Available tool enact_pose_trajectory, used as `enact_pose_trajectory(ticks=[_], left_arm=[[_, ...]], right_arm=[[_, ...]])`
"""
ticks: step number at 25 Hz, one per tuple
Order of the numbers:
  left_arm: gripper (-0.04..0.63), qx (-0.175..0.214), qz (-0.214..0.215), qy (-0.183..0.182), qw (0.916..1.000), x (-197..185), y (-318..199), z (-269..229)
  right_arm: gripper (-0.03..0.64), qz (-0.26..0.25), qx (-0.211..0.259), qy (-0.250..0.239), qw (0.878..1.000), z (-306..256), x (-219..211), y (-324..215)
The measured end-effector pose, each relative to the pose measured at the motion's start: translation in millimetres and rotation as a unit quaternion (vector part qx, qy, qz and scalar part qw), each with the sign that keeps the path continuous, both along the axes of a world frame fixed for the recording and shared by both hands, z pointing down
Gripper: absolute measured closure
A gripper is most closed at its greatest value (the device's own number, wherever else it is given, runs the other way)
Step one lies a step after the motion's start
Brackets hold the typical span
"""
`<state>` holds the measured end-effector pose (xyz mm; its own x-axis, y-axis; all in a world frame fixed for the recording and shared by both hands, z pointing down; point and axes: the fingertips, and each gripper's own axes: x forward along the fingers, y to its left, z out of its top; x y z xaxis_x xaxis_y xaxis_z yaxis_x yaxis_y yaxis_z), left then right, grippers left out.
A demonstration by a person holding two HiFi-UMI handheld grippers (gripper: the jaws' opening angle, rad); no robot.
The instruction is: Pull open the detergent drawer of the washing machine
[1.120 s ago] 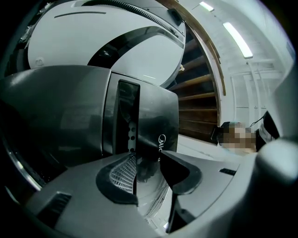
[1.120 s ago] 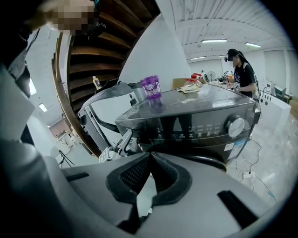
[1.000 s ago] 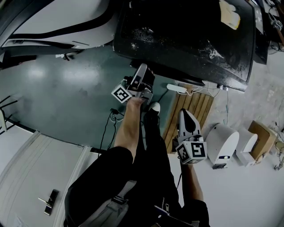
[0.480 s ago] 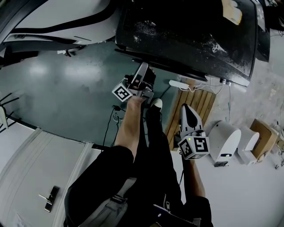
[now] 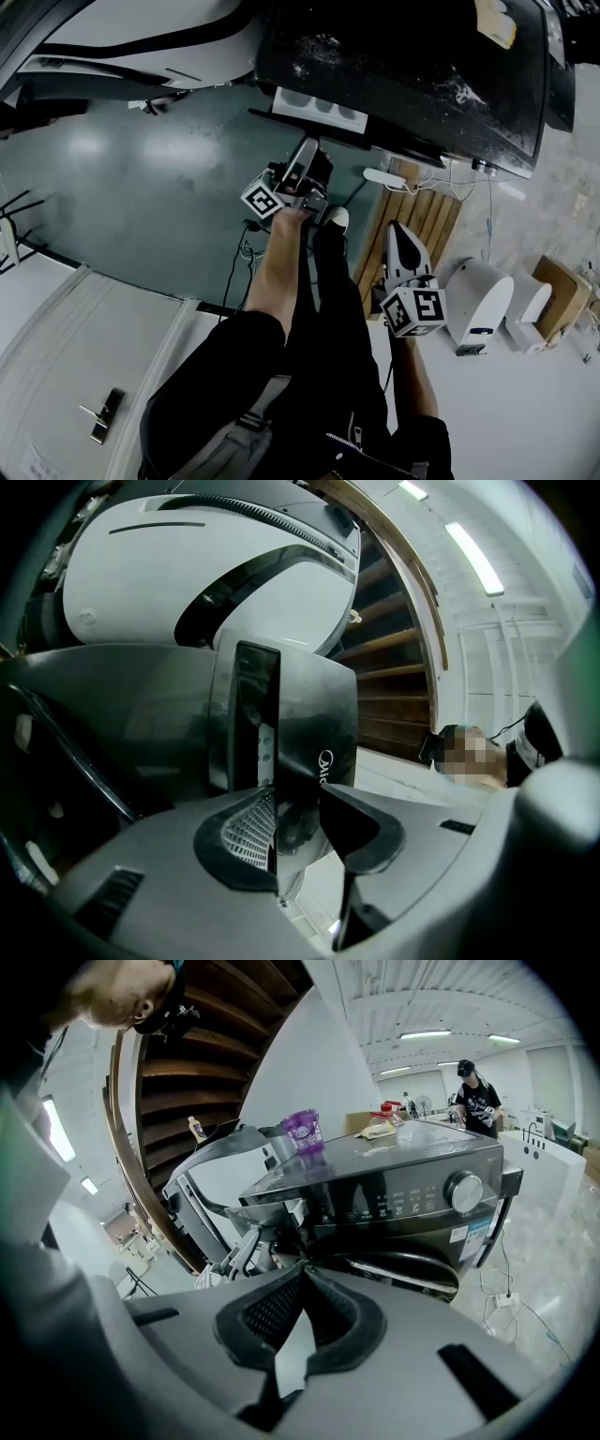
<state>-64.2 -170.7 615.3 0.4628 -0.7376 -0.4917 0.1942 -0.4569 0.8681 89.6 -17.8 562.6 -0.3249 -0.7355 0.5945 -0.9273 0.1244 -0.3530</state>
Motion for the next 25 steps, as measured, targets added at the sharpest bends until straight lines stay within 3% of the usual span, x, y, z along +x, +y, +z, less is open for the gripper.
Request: enact_pose_trajectory(ticks=[25], left_arm=[[0.457, -0.002, 0.021, -0.007, 0.9998, -19.3, 86.3, 8.2]], right_arm=[[0.611, -0.037, 0.001, 0.005, 0.999, -0.1, -2.4, 33.5]])
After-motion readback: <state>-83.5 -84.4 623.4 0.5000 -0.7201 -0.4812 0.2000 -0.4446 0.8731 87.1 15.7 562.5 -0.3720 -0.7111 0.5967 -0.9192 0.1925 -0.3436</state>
